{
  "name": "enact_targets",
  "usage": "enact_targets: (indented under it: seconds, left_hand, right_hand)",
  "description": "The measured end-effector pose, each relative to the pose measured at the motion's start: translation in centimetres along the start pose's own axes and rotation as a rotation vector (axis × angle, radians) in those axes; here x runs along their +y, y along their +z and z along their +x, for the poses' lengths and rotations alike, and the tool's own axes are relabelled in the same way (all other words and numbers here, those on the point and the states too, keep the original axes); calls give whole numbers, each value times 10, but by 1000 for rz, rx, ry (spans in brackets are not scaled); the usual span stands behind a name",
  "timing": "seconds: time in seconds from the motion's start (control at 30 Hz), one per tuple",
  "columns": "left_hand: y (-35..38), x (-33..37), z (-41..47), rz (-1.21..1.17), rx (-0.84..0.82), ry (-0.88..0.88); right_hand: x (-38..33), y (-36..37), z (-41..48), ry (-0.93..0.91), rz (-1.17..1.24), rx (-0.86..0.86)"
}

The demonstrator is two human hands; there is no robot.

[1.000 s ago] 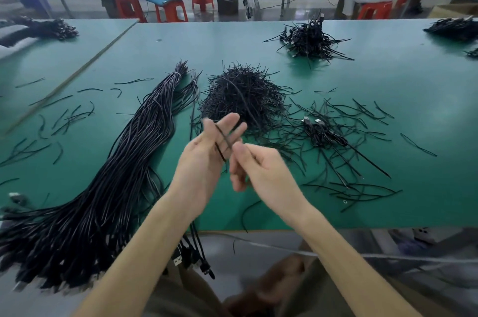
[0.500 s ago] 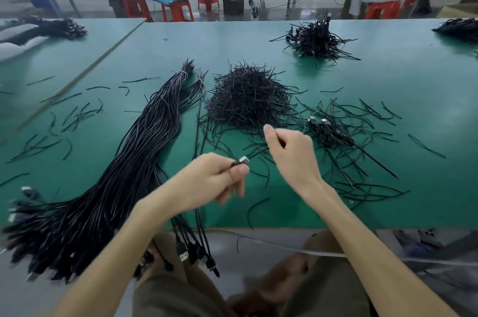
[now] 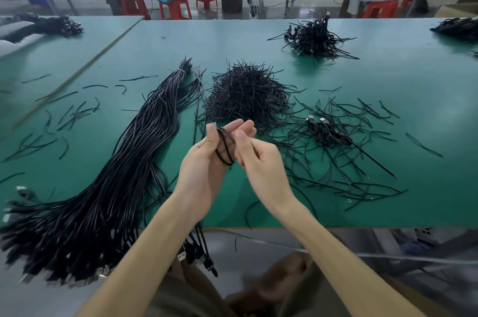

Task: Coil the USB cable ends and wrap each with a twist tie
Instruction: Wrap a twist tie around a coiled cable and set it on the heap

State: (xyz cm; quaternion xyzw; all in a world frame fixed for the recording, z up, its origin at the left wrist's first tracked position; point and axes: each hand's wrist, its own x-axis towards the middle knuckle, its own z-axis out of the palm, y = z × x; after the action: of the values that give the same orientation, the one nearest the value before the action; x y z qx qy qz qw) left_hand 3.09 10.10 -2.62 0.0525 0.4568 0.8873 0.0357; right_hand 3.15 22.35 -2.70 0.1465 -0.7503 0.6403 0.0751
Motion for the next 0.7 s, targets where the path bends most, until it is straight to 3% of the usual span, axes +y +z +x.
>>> enact_targets:
  seconds: [0.17, 0.33, 0.6, 0.7]
  left_hand:
    - [4, 6, -1, -312, 142, -177]
    - [-7, 18, -1, -513, 131, -191]
    - [-6, 21, -1, -334, 58, -216]
    - [-9, 24, -6, 72, -27, -182]
  right_hand:
    - [5, 8, -14, -50, -143, -107]
    - [14, -7, -13, -110, -462, -221]
    - [18, -29, 3, -220, -729, -322]
    - [18, -40, 8, -260, -866, -384]
